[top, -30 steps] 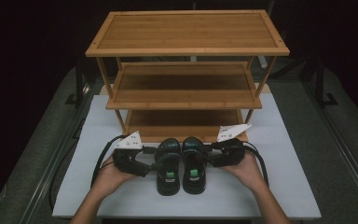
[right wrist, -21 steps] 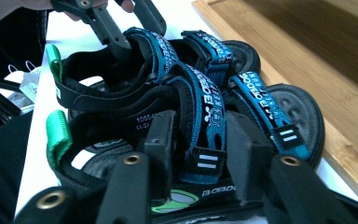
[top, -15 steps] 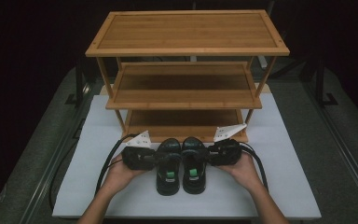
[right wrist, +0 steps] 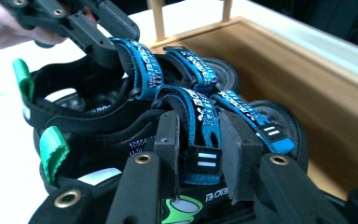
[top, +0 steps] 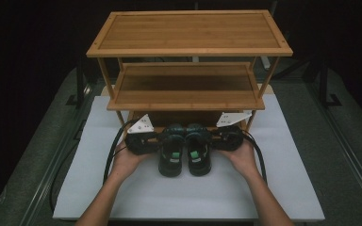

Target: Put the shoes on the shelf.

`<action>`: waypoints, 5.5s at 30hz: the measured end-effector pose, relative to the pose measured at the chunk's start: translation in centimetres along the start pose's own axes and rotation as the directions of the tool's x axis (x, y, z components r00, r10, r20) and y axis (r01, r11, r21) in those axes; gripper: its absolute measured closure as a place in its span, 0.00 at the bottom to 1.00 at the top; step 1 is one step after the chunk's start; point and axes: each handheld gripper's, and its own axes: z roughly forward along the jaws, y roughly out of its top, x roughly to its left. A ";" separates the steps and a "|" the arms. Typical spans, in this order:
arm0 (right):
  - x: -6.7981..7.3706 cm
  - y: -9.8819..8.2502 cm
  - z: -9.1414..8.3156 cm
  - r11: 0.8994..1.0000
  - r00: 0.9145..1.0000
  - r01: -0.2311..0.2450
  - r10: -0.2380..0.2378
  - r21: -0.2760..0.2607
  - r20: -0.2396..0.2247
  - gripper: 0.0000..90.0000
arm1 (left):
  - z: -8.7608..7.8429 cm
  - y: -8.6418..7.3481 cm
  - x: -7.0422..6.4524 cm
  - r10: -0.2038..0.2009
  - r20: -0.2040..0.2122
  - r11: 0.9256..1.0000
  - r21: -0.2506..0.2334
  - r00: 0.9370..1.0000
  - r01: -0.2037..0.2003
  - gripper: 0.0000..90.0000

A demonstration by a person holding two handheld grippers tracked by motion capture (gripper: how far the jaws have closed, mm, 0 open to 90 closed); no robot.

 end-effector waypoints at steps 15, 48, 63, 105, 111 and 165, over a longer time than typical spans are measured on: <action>-1.4 -0.5 1.3 0.999 0.999 -0.019 0.020 -0.027 0.034 0.77 | 2.4 -1.2 1.5 -0.022 -0.024 1.000 -0.020 0.999 0.022 0.78; 2.4 -5.9 0.5 0.984 0.993 -0.059 0.040 0.168 0.111 0.15 | 1.2 -6.5 -1.4 -0.056 -0.030 0.980 0.188 0.998 0.060 0.09; 3.9 -6.3 3.1 0.970 0.990 -0.014 -0.020 0.242 0.140 0.11 | 3.4 -6.5 -2.9 0.048 -0.033 0.971 0.235 0.998 -0.039 0.09; -2.6 -2.5 4.9 0.986 0.972 -0.094 0.060 0.141 0.229 0.34 | 7.2 -3.7 4.5 -0.039 -0.130 0.990 0.126 0.991 0.055 0.20; -3.5 -2.9 5.2 0.987 0.961 -0.063 0.020 0.145 0.275 0.35 | 7.6 -3.7 5.0 -0.042 -0.145 0.989 0.132 0.989 0.061 0.20; -2.0 -5.2 -4.7 0.980 0.953 -0.192 0.174 0.054 0.247 0.02 | -1.8 -4.7 2.0 -0.132 -0.115 0.969 0.195 0.984 0.153 0.00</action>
